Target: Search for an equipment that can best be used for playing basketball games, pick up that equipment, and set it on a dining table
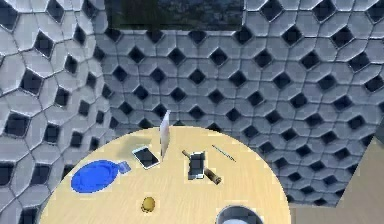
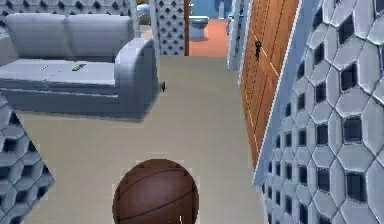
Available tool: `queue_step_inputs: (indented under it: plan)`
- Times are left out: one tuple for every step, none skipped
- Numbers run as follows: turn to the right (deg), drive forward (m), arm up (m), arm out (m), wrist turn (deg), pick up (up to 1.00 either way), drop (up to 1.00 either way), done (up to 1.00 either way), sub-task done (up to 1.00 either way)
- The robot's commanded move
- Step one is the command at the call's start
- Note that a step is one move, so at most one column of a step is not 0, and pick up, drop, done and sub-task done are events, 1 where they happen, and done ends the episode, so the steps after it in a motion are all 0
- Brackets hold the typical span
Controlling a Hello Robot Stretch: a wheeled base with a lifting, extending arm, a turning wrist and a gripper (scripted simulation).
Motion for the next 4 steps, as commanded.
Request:
queue_step_inputs:
  plan:
    - [45.0, 0.0, 0.0, 0.0, 0.0, 0.0, 0.0, 0.0, 0.0]
    - [6.0, 0.0, 0.0, 0.0, 0.0, 0.0, 0.0, 0.0, 0.0]
    - [-45.0, 0.0, 0.0, 0.0, 0.0, 0.0, 0.0, 0.0, 0.0]
    - [-45.0, 0.0, 0.0, 0.0, 0.0, 0.0, 0.0, 0.0, 0.0]
